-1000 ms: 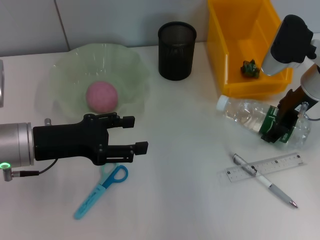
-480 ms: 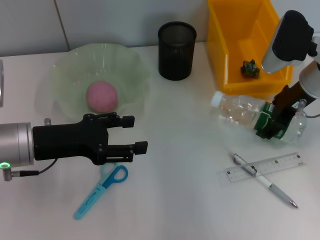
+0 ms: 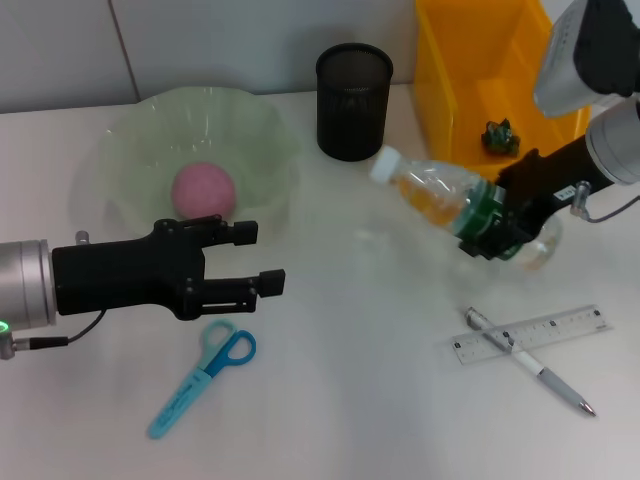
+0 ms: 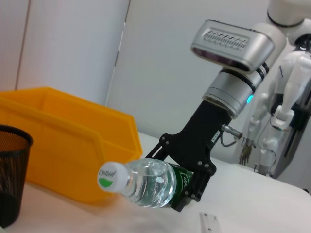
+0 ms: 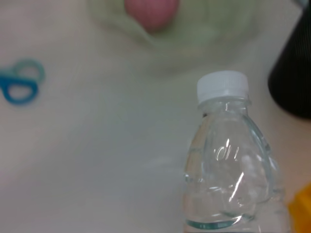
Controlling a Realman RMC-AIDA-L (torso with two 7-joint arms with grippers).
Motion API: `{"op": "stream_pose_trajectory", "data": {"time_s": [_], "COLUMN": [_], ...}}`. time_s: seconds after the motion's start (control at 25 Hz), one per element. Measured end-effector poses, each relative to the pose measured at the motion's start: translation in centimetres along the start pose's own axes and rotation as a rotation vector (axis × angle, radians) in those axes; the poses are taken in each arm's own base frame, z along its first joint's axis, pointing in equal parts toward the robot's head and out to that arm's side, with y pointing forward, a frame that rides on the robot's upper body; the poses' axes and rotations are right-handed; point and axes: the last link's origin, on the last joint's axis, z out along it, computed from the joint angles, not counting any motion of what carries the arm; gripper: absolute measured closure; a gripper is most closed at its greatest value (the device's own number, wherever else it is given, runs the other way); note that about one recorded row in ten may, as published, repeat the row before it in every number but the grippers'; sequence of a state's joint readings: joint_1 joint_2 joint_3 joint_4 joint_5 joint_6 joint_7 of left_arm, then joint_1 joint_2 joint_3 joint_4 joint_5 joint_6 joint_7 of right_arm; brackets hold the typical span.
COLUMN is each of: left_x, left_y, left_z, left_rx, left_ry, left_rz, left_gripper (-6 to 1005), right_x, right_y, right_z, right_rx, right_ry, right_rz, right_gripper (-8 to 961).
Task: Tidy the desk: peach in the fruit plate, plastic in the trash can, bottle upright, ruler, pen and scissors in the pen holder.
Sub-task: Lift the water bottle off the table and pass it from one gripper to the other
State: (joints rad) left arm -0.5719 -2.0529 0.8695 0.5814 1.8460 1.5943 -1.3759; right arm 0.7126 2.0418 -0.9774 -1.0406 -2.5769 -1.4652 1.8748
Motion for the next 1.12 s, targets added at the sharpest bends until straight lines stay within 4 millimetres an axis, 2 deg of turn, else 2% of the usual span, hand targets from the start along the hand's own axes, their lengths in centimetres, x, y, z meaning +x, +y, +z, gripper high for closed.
{"op": "stream_pose_trajectory", "data": {"time_s": [0.52, 0.72, 0.92, 1.12], "left_x": [1.0, 1.6, 2.2, 2.6], "left_y": [-0.1, -0.1, -0.3, 0.0], "left_z": [-0.7, -0.9, -1.3, -1.5], "left_rx": [0.037, 0.056, 0.085, 0.072], "left_ry": [0.146, 0.258, 0.366, 0.444], "left_rz": [-0.028, -0.058, -0.077, -0.093], "left_gripper": [190, 190, 190, 191], "right_x": [-0.5, -0.3, -0.4, -1.0], "right_y": [1.1, 2.2, 3.4, 4.5], "right_z": [-2.1, -1.9, -1.5, -0.6], "right_rx": [-0.014, -0.055, -0.112, -0.179], "right_ry": [-0.508, -0.717, -0.840, -0.888], "right_rz": [-0.002, 0.009, 0.005, -0.004], "right_gripper": [184, 184, 184, 184]}}
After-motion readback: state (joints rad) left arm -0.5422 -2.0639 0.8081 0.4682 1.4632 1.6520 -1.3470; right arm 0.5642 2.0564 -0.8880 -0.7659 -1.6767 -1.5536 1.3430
